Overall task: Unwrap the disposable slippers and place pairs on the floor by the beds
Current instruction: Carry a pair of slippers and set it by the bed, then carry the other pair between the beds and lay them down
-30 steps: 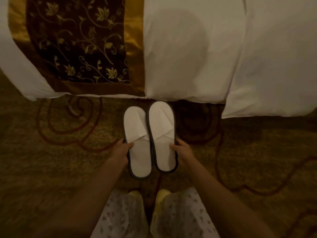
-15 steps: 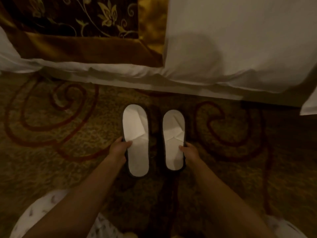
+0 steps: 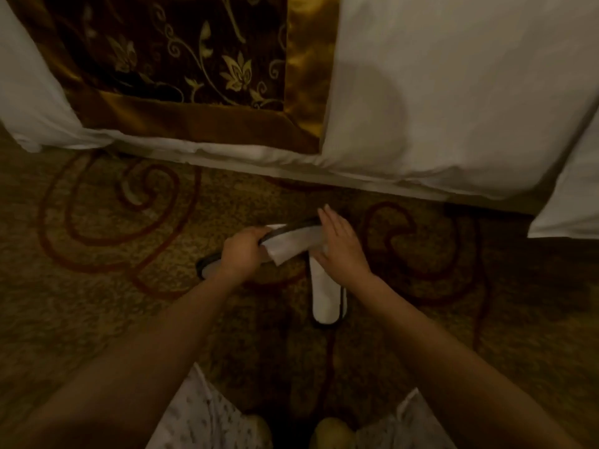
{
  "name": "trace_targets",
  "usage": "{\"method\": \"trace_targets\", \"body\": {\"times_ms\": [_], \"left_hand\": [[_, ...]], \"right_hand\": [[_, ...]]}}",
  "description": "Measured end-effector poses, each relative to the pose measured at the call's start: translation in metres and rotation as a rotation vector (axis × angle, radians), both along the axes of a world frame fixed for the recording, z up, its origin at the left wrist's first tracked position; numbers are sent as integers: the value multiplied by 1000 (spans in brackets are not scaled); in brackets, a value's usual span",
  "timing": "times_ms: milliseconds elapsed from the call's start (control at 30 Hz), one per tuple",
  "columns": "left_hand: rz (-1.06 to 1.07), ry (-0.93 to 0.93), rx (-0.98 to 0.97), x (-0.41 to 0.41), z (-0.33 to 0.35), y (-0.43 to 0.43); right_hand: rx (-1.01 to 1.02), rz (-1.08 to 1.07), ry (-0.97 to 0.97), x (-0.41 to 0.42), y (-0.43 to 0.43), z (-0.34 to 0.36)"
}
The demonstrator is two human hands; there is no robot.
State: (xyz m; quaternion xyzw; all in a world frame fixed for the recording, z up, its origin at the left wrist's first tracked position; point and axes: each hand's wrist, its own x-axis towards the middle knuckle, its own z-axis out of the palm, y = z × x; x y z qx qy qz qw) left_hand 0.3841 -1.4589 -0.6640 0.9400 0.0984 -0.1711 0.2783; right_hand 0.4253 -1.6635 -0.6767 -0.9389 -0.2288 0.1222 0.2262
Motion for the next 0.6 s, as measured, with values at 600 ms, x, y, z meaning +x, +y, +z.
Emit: {"method": "trace_targets", "body": {"times_ms": [600], "left_hand": [[-219,-140,349,-20,453,68]], "right_hand": [[-93,261,-91,9,106,430]]}}
